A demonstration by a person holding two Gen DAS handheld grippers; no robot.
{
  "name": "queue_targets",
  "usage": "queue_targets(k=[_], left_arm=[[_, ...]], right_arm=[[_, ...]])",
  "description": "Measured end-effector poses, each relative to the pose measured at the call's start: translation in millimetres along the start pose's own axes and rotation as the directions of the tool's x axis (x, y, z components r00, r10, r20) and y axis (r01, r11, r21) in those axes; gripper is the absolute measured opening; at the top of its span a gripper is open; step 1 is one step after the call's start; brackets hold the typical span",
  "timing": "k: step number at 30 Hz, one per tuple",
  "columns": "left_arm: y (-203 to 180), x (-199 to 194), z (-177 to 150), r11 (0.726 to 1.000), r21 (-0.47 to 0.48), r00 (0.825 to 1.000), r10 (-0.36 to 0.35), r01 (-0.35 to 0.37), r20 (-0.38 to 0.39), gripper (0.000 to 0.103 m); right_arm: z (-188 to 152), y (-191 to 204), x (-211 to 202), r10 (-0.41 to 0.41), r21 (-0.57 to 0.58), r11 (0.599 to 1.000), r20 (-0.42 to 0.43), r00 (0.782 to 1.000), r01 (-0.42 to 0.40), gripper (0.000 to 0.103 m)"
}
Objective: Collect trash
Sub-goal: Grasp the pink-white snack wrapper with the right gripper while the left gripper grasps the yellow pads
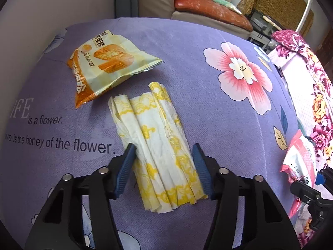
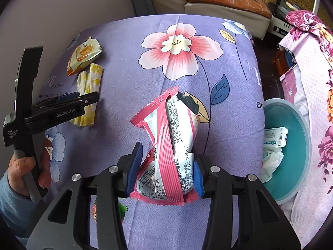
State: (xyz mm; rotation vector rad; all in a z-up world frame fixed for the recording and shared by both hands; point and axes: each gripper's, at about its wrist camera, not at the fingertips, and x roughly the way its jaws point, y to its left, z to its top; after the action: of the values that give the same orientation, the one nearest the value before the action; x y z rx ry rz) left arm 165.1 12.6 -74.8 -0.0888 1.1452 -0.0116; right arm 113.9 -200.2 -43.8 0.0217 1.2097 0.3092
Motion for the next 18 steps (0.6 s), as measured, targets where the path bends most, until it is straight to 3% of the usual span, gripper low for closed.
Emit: queue_targets(k=[1,6,13,18], left_arm=[[3,0,1,1.000,-0.002,1.000,0.011,-0.011,0.005,0.032],[20,-6,1,0.999,-0.050,1.000,0.002,-0.002,0.012,0.007],[1,-36,-1,1.000,0.015,0.998,-0.028,0.027,0.053,0.005],[-7,-31,-4,1.000,0.028,1.000,-0.014,0.013,0.021,0.008]], right_arm=[[0,-3,0,0.003,0.005,1.000,0.003,1.000,-0.003,0.041],[-3,-15,-4,0.010,0.027,1.000,0.020,1.000,-0.010,0.041],[-11,-33,-15,0.018,0.065,0.998,0.055,0.998,-0.022,0.041],[-19,-42,-23,0.016,0.079,0.997,0.066,0.998,-0.021,0.041]])
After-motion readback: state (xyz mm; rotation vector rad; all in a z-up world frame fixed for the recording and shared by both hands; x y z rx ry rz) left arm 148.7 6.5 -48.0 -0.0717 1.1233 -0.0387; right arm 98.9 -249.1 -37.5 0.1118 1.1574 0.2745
